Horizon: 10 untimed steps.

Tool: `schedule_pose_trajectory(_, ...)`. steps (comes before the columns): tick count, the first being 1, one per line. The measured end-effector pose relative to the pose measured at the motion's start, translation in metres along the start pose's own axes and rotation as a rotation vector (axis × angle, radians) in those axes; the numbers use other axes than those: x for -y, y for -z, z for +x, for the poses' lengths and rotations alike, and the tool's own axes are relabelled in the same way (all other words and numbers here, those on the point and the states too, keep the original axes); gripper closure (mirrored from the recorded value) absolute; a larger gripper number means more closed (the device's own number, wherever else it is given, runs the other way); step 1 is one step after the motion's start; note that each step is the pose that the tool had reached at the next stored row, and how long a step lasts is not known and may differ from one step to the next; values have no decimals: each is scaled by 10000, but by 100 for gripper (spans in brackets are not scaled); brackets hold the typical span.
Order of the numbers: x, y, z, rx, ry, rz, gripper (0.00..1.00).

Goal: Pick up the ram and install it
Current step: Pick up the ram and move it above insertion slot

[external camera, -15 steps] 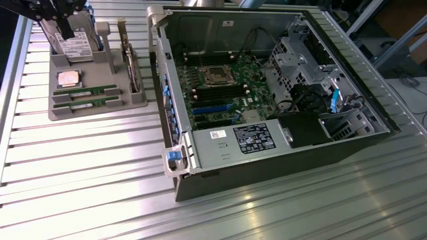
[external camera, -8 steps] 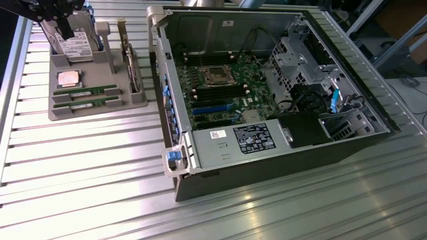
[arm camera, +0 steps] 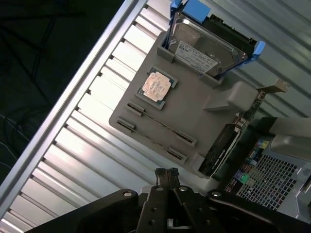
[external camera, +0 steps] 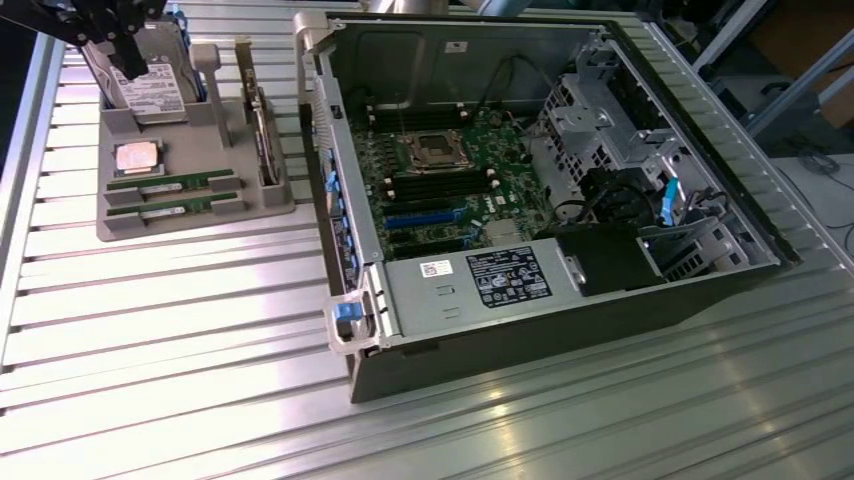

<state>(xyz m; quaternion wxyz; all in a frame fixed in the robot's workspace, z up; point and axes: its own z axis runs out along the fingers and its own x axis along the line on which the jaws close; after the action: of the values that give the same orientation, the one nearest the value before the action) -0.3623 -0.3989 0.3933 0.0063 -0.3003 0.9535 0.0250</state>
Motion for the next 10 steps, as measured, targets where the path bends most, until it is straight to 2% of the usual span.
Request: schedule_pose_trajectory(10,0,0,0,-49,1129,-31,89)
